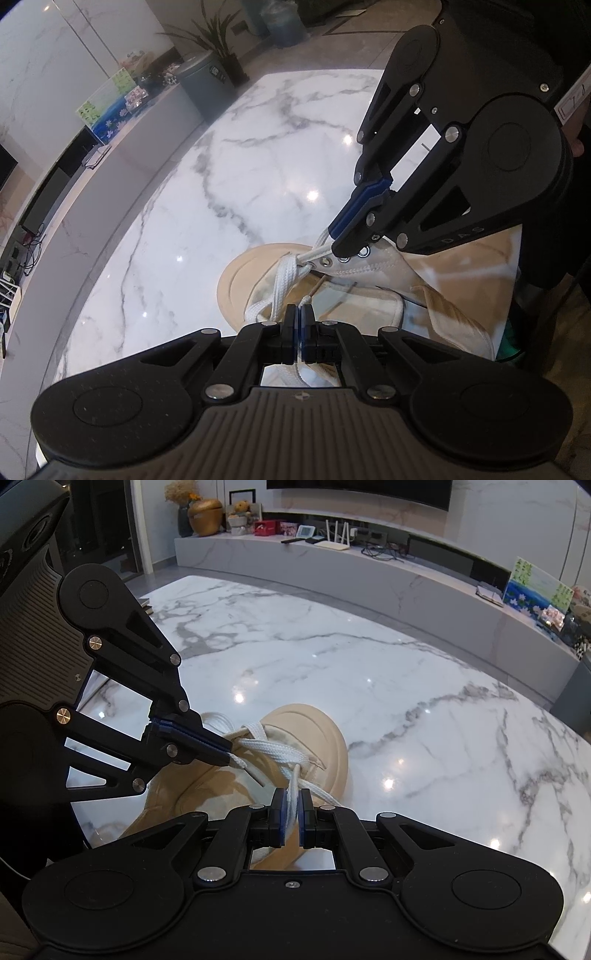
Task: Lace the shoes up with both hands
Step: 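Bring the lace tip to an eyelet with the left gripper while the right gripper grasps the lace, then push the lace tip into the eyelet with the left gripper while the right gripper holds the lace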
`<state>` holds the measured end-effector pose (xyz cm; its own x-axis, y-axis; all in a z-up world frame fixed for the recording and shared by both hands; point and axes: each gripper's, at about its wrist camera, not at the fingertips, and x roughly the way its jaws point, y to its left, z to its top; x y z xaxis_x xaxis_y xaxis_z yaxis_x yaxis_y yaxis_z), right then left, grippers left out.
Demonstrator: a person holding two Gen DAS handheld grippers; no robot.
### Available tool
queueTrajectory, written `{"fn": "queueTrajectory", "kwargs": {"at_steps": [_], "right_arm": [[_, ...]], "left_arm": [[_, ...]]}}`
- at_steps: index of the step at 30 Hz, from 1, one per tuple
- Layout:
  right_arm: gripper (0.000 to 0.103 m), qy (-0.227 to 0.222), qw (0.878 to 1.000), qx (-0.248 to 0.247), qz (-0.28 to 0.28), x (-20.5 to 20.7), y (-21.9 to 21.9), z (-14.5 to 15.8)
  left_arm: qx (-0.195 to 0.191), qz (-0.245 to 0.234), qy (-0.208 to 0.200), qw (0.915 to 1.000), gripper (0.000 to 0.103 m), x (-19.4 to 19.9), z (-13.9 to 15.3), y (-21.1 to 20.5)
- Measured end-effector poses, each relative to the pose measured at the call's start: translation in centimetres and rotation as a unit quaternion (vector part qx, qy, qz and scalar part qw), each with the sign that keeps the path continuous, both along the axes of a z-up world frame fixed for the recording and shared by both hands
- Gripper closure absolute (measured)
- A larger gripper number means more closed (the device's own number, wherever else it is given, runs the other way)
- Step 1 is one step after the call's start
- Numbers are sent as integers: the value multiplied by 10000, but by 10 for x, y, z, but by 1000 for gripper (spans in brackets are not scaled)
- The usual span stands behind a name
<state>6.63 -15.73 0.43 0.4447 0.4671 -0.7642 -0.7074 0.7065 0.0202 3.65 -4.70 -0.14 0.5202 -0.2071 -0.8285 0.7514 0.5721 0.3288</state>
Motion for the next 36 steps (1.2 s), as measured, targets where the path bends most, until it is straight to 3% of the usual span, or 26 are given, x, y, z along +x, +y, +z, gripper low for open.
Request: {"fn": "queueTrajectory", "kwargs": {"at_steps": [36], "right_arm": [[99, 10, 10000, -15, -13, 2, -4, -2]], "left_arm": [[199, -52, 77, 9998, 102, 1, -3, -1]]}}
